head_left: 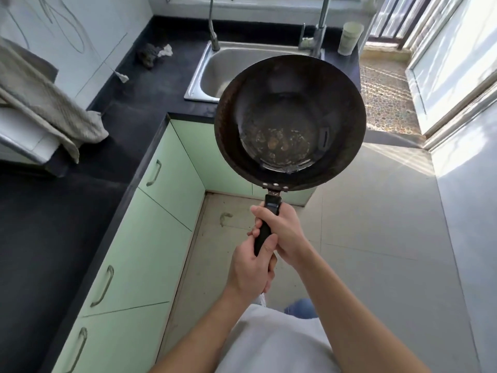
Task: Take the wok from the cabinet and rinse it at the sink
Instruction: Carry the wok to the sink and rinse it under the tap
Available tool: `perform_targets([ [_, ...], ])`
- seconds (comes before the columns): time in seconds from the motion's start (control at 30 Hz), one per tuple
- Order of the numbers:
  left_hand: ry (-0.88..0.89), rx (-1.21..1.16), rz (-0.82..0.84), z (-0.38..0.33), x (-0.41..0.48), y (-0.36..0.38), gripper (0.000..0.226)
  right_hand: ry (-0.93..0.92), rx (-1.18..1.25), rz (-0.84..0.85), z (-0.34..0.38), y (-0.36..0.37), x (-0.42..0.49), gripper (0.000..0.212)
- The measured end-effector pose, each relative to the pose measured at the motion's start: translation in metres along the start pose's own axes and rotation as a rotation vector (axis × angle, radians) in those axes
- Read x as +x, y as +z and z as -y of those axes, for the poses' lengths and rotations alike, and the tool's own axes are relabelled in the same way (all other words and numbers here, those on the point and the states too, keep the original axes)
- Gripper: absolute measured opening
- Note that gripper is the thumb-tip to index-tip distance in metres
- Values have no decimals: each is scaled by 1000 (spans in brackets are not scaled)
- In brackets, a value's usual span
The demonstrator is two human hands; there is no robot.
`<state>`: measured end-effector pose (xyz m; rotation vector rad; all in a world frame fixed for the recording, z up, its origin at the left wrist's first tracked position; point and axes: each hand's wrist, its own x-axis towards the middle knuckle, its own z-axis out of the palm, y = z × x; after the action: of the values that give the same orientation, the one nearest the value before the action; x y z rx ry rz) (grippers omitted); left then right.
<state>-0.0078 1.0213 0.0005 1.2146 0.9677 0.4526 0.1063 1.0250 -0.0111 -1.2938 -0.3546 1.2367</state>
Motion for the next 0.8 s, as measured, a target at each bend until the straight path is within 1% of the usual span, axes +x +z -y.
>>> perform_targets([
  [0.17,0,-1,0,-16,46,-9,28,23,-9,-19,16,5,47,16],
  [0.37,-31,-15,-13,-34,109,-13,29,44,6,-2,34,5,112,17],
  [0.53,-24,5,-92,-53,175,-9,31,59,6,37,63,2,178,18],
  [0.8,-37,7,-186,-105,285,9,32,79,-15,131,122,-13,291,17],
])
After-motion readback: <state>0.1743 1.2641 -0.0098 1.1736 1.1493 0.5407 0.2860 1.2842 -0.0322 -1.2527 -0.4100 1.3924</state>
